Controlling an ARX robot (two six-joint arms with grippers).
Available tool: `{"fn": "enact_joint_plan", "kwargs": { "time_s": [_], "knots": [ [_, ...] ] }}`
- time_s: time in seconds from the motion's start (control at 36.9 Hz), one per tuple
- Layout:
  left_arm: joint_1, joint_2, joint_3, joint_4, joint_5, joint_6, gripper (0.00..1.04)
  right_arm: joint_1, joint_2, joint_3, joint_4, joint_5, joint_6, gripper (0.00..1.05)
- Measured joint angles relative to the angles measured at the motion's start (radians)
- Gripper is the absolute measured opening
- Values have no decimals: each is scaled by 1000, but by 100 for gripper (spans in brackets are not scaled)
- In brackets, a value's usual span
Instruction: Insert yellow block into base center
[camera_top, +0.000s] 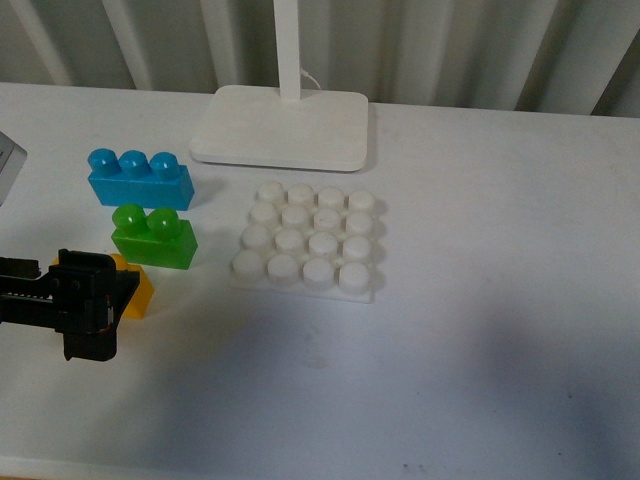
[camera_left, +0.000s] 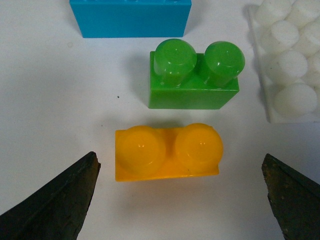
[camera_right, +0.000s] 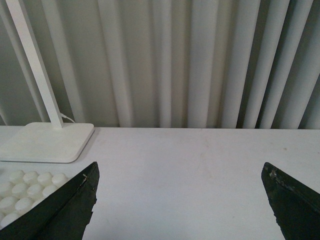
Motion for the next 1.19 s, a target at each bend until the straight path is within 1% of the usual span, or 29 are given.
{"fn": "enact_joint_plan", "kwargs": {
  "time_s": [0.49, 0.79, 1.19],
  "knots": [
    [10, 97, 62, 5, 10, 24, 98, 0, 0, 0, 0, 0, 0, 95],
    [10, 107, 70, 6, 6, 39, 98, 0, 0, 0, 0, 0, 0, 95],
    [-3, 122, 76, 6, -16, 41, 98, 0, 0, 0, 0, 0, 0, 95]
  ]
}}
